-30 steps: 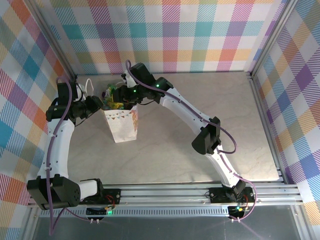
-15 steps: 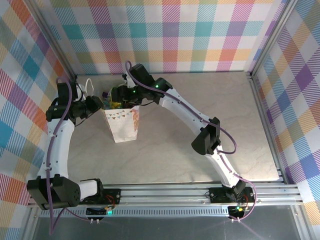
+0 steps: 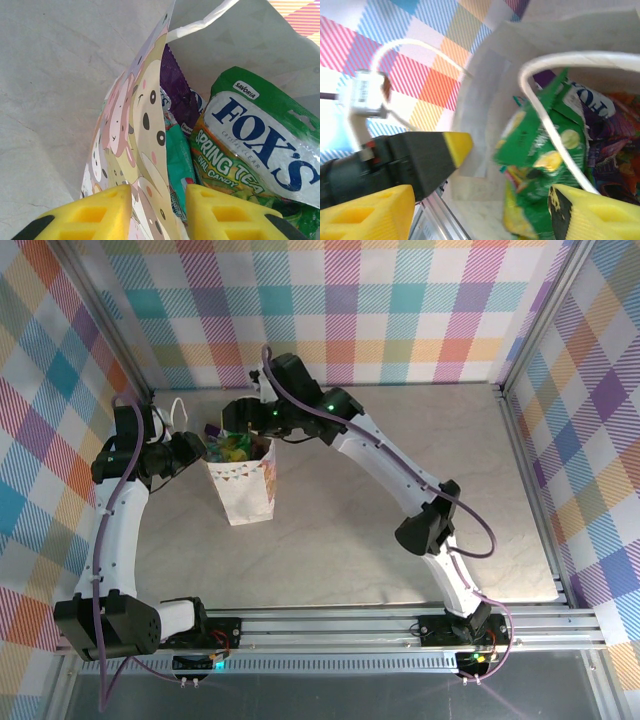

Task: Place the snacks into the paper bag

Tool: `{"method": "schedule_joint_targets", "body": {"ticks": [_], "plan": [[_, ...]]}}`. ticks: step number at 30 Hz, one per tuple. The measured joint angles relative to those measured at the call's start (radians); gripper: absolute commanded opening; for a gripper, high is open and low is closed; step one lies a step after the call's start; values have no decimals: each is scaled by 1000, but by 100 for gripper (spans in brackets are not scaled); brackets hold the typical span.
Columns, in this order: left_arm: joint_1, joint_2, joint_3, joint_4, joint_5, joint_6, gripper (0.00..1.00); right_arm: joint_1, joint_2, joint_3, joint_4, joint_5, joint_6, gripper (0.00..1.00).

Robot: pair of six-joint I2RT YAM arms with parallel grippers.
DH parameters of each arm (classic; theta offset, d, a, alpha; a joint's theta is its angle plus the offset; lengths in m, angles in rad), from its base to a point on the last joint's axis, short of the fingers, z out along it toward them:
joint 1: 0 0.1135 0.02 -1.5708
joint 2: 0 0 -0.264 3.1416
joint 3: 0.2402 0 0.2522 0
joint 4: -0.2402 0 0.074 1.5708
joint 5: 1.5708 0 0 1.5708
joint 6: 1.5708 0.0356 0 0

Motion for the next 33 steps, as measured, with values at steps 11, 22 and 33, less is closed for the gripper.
{"method": "schedule_joint_targets", "body": {"ticks": [11,22,33], "plan": [[0,0,62,-65,0,37,36,26,-122,-79,-33,115,-66,71],[0,4,182,-130,-45,88,36,3,-126,-103,-32,209,-137,75],[0,33,241,-164,-115,106,36,-32,56,11,12,116,-147,76]]}}
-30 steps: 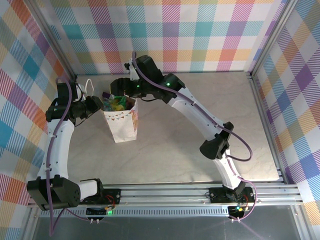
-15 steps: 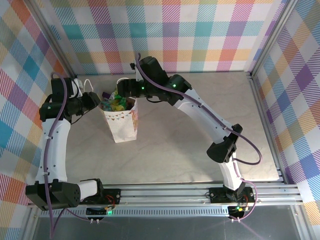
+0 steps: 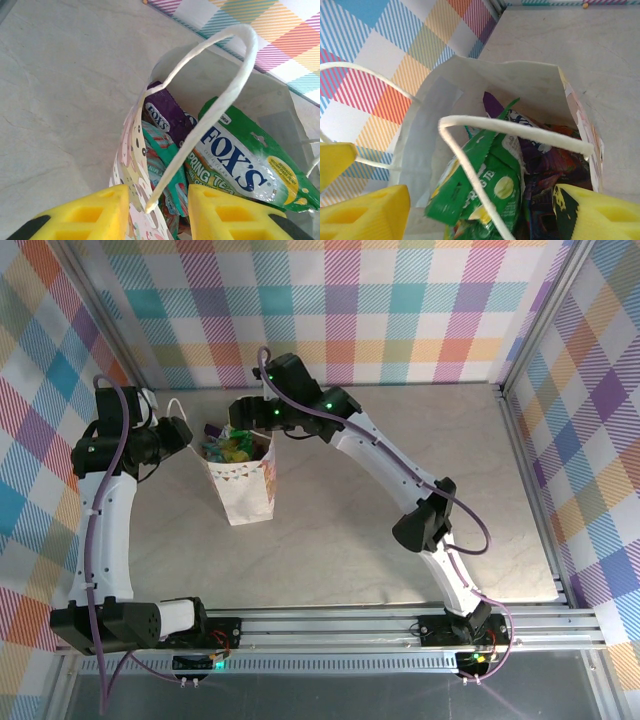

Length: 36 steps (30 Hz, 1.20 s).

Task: Place the snacks into the paper bag

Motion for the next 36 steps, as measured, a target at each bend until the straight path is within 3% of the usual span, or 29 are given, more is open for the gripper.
{"method": "schedule_joint_targets", "body": {"ticks": [13,26,36], "plan": [[0,24,30,-17,-47,32,36,-9,100,65,171,-97,69,76],[6,36,42,-5,-55,41,36,-11,125,68,208,-138,95,66],[8,37,47,10,-55,41,36,-13,125,68,196,-200,115,69]]}}
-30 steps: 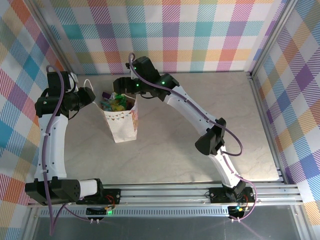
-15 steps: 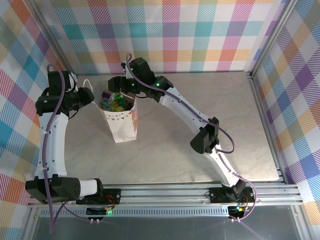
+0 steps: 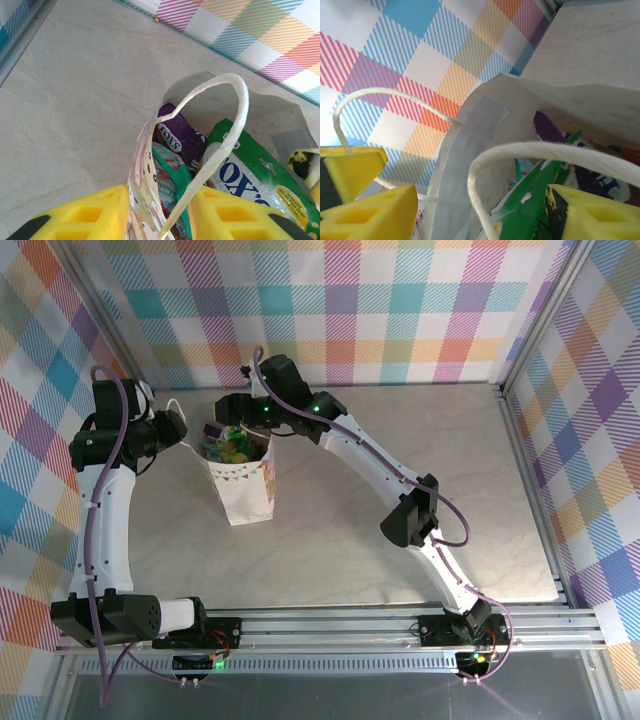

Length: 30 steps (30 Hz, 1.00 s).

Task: Place the snacks into the paper bag

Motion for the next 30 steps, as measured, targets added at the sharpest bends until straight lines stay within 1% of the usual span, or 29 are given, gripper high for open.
{"method": "schedule_joint_targets", "body": {"ticks": [3,5,10,13,14,16,17,19,21,24,25,30], "plan": [[0,0,0,1,1,0,36,0,0,0,14,-56,35,70],[2,0,0,3,1,0,36,0,0,0,36,-92,60,68],[4,0,0,3,1,0,36,0,1,2,68,-130,89,57],[5,0,0,3,0,0,35,0,1,2,67,-129,82,45],[5,0,0,4,0,0,35,0,1,2,66,-128,79,40],[5,3,0,10,0,0,35,-1,0,2,67,-124,67,25],[5,6,0,18,-1,0,35,-1,0,2,65,-121,60,20],[5,18,0,42,-8,1,30,-1,0,2,58,-112,60,13],[6,36,0,65,-16,6,19,-2,0,2,51,-102,55,8],[9,70,0,95,1,18,3,-14,-5,2,32,-87,42,4],[10,77,0,105,14,18,0,-17,-10,2,24,-79,40,4],[9,82,63,90,125,5,0,-56,-90,2,-46,2,-4,3]]}}
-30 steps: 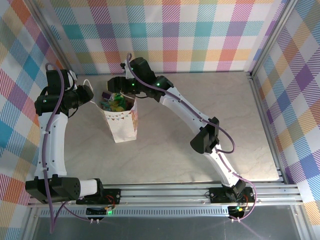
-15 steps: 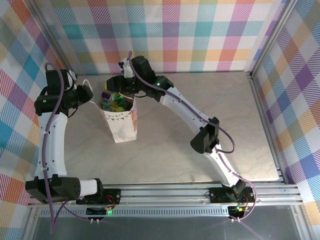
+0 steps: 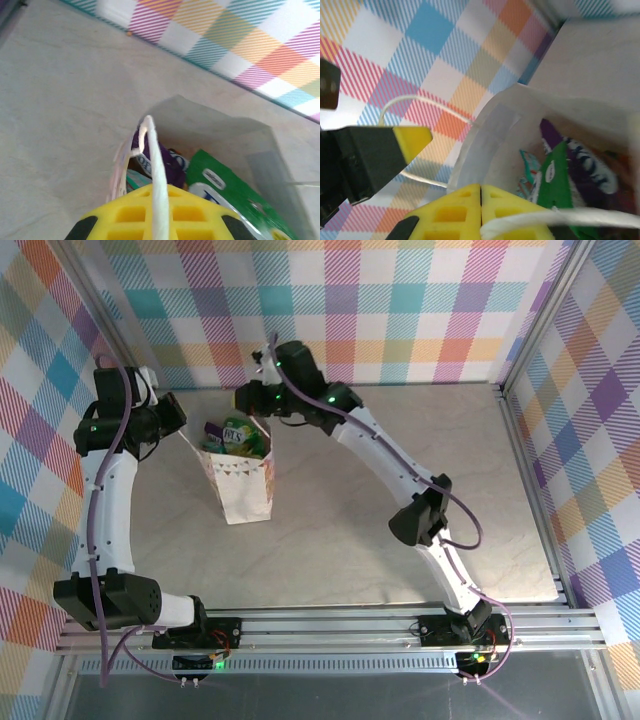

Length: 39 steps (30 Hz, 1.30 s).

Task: Place the snacks into the paper bag

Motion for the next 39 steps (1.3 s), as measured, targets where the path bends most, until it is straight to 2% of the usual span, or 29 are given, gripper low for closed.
{"method": "schedule_joint_targets", "body": {"ticks": [6,10,15,23,26,29,32,35,39], "plan": [[-24,1,101,18,122,-46,0,-79,-121,0,-115,72,-60,1],[-120,8,149,23,164,-63,0,-127,-185,0,-162,96,-88,3],[-241,31,151,39,169,-74,0,-180,-306,-87,-197,125,-119,4],[-322,78,146,44,153,-93,0,-236,-409,-180,-253,160,-149,6],[-349,72,103,77,146,-104,2,-277,-462,-331,-233,165,-147,9],[-381,60,0,101,134,-111,7,-319,-572,-667,-134,166,-124,10],[-407,83,-35,95,120,-114,12,-359,-587,-870,-95,139,-74,10],[-422,88,-31,97,101,-109,18,-384,-571,-898,-81,119,-54,12],[-429,87,-16,100,77,-108,24,-389,-573,-806,-70,117,-58,14]]}}
